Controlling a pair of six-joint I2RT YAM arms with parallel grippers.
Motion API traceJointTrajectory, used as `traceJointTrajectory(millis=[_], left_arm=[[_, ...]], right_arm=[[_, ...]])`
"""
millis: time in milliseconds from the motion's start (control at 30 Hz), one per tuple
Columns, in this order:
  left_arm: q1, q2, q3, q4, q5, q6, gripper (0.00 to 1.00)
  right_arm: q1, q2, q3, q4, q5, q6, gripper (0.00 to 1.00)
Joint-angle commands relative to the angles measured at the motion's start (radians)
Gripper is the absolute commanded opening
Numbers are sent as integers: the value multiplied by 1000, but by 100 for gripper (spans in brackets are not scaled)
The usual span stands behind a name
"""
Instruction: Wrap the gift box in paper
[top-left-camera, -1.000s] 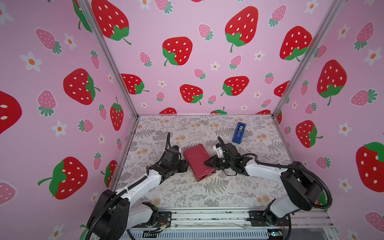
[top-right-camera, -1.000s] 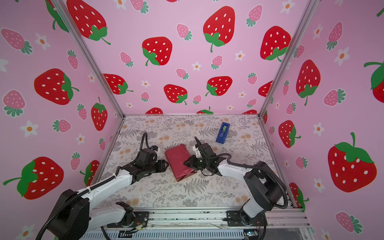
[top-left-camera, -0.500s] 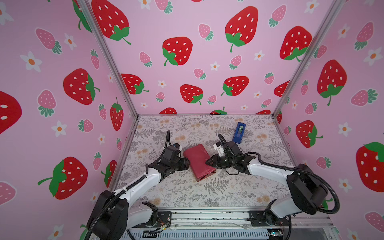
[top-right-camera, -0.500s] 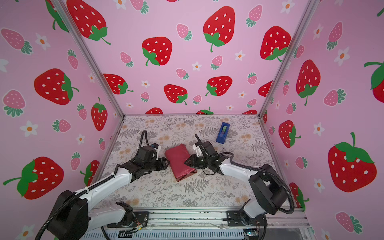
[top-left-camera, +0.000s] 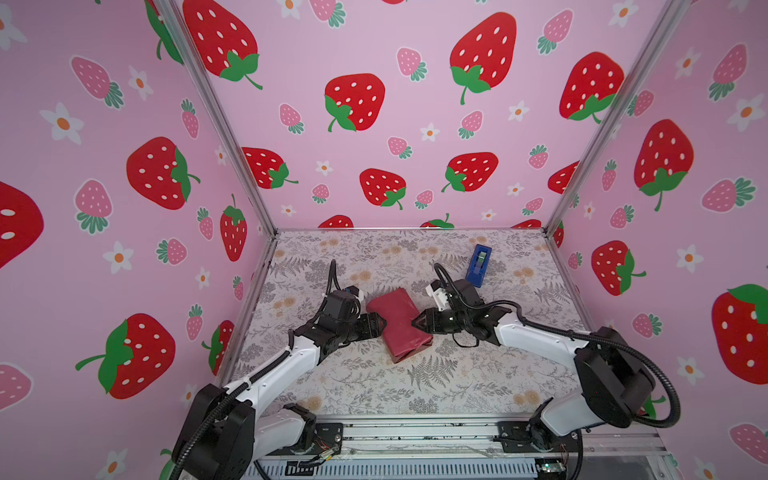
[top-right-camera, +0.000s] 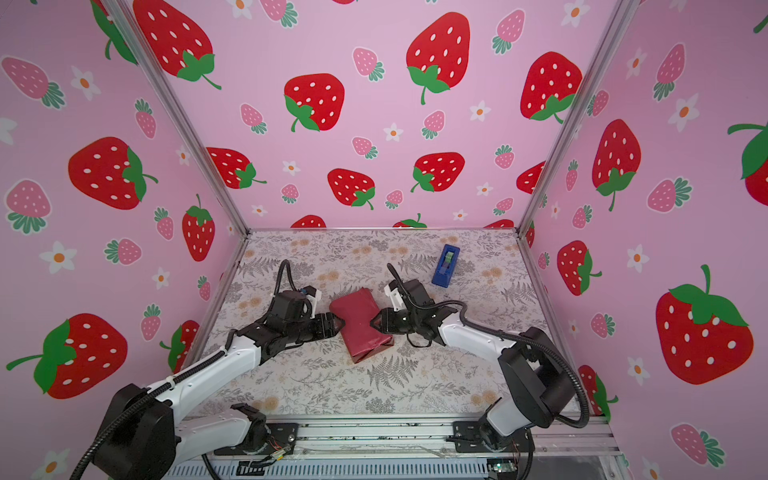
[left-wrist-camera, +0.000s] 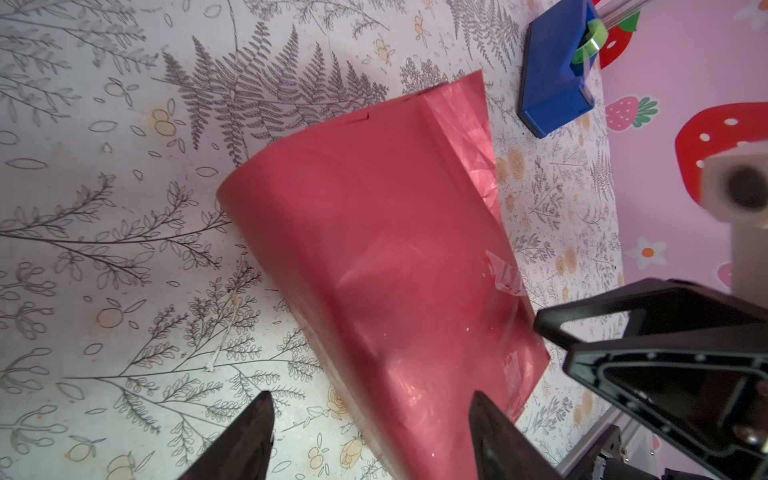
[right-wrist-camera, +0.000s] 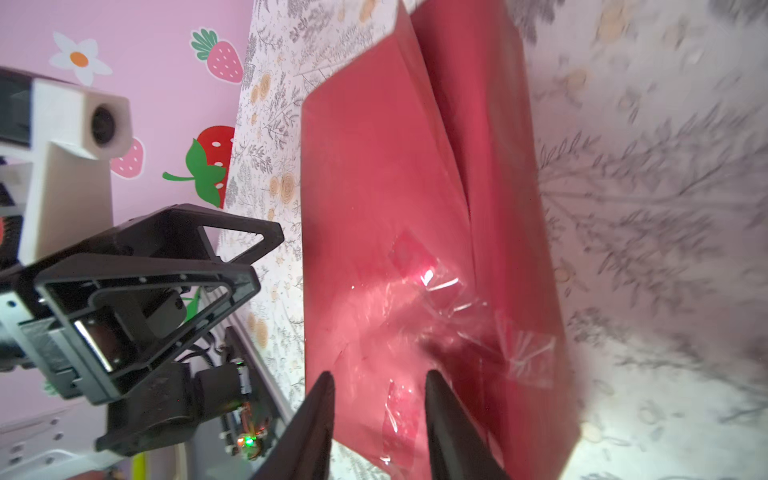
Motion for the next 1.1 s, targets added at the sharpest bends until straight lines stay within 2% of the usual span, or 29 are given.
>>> traceJointTrajectory(millis=[0,267,433,633,833,967,1067], left_arm=[[7,47,66,-3,46,0,77],[28,152,135,-31,48,26,78],[39,225,212,-97,72,89,78],[53,316,303,-194,123,179,77],[56,353,373,-274,173,268,78],[51,416,426,-308,268,315,76],[35,463,466,-312,332,332,75]], right_arm=[[-31,-47,56,-97,77,-162,50],[-59,80,129,-258,39,-317,51],[-25,121,131,-270,-16,-322,47],[115,104,123,-260,-7,-215,41],[319,84,134,-103,-36,-72,41],[327,17,162,-169,89,-90,45],[256,-86,128,-217,188,-101,49]])
